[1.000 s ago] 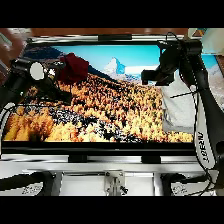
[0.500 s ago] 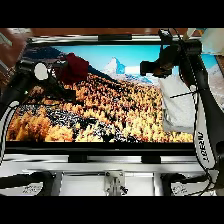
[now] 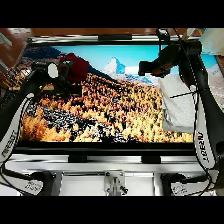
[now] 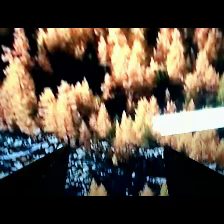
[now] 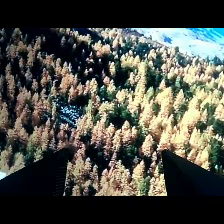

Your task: Fold the shirts.

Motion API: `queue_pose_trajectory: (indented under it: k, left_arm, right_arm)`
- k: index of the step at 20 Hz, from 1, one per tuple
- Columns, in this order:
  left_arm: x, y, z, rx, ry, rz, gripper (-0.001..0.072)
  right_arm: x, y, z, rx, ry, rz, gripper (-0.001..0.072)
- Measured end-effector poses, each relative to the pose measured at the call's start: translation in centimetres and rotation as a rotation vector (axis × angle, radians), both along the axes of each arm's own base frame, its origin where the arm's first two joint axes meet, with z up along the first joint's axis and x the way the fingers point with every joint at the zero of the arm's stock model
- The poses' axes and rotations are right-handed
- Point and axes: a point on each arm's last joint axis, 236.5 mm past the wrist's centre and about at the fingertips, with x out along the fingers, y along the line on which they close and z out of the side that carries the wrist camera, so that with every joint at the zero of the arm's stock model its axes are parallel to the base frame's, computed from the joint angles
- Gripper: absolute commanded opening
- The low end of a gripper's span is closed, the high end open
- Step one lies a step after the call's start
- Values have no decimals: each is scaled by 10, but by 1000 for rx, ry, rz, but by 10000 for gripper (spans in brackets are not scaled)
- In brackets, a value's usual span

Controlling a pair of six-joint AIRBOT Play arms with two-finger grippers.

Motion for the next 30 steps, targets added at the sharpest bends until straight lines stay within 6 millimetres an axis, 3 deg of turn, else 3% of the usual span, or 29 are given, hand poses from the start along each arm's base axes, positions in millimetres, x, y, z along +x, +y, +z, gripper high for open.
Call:
queue_pose_trajectory:
  k: [5,7,12,18,19,22,24,27,30]
  left_arm:
    - [115,38,13,-67,-228,166,669]
    - [145,56,12,-88,-317,223,668]
    - [177,95,-21,-97,-388,308,669]
    - [190,108,-58,-63,-404,293,665]
    - [190,111,-63,-46,-403,286,633]
    - [192,119,-71,4,-411,264,410]
    - [192,121,-74,22,-412,255,28]
    - [195,115,-67,28,-432,237,33]
    - [199,93,-21,28,-513,178,32]
  right_arm:
    - [-2,6,1,20,3,16,684]
    - [-2,9,1,33,6,21,684]
    - [-4,14,2,57,11,28,684]
    - [-10,24,3,99,37,41,684]
    - [-12,25,2,105,45,44,684]
    - [-17,28,1,113,67,52,684]
    - [-18,29,1,117,71,54,684]
    - [-13,30,4,122,47,52,684]
    - [3,31,14,136,-30,40,683]
